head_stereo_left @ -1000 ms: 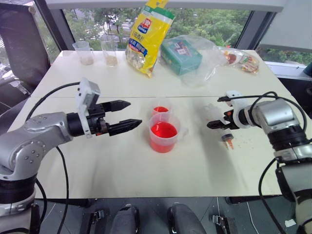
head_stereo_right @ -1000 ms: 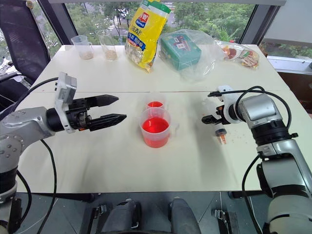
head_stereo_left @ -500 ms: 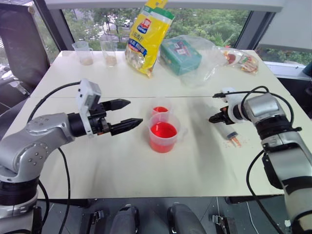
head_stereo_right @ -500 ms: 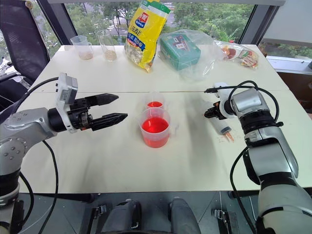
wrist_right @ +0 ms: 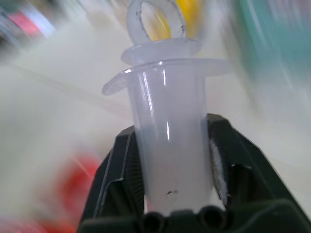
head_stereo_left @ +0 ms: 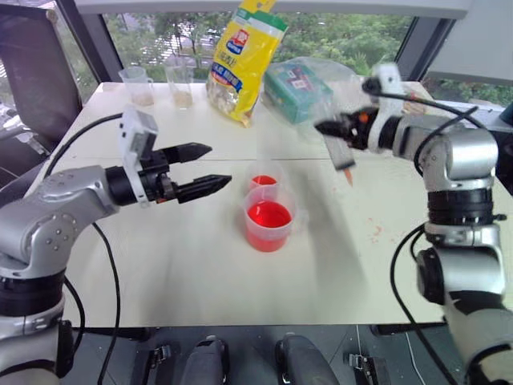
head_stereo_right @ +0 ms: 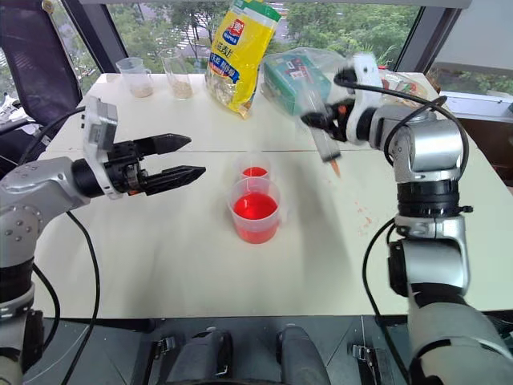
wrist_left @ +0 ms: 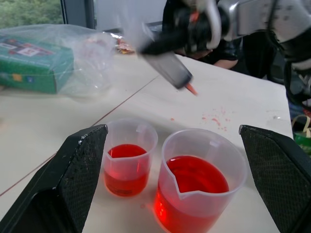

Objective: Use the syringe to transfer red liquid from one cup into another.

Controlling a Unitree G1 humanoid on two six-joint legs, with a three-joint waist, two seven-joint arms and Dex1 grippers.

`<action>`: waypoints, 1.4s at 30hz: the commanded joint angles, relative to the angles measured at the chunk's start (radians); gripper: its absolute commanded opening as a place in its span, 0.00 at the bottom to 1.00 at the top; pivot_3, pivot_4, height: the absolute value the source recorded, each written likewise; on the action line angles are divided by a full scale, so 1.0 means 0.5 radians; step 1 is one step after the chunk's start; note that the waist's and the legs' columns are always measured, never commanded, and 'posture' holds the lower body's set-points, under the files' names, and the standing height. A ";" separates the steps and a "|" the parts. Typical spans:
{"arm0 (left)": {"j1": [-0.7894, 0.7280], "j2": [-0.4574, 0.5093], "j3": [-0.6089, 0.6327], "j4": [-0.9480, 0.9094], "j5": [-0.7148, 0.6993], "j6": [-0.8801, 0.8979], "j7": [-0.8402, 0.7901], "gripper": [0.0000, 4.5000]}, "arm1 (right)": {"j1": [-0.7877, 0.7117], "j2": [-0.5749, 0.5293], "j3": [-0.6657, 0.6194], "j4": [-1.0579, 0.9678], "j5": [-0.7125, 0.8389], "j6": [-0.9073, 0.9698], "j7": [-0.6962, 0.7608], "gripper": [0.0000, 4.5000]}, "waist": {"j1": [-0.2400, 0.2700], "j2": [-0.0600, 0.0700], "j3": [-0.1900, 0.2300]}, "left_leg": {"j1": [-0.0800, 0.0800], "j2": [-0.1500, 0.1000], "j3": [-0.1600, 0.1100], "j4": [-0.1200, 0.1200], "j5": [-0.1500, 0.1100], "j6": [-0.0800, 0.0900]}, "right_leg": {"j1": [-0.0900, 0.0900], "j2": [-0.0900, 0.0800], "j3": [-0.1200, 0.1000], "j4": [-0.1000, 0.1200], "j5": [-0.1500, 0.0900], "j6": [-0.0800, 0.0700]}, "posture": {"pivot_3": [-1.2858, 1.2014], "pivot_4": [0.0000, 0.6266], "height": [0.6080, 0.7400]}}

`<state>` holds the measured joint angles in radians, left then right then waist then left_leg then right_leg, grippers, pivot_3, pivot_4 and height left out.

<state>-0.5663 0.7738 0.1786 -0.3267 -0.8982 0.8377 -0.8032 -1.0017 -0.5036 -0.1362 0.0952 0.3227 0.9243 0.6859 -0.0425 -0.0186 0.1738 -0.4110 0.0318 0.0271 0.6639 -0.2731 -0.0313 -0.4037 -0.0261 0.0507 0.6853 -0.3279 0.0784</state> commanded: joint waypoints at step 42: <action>-0.645 -0.279 -0.327 0.653 0.454 -0.194 -0.438 1.00 | 1.240 0.539 0.500 -0.633 0.167 -1.422 0.195 0.31 | 0.000 -0.001 -0.001 | 0.002 -0.001 0.000 0.005 0.001 -0.002 | 0.001 0.001 0.000 0.006 0.000 0.000 | 0.52 0.24 1.00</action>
<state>-0.8604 0.6382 0.0139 0.0063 -0.6780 0.7656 -1.0069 -0.3863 -0.2266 0.1058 -0.1914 0.3966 0.2200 0.7746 -0.0424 -0.0192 0.1735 -0.4102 0.0315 0.0271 0.6665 -0.2726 -0.0321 -0.4034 -0.0254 0.0506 0.6884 -0.3279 0.0785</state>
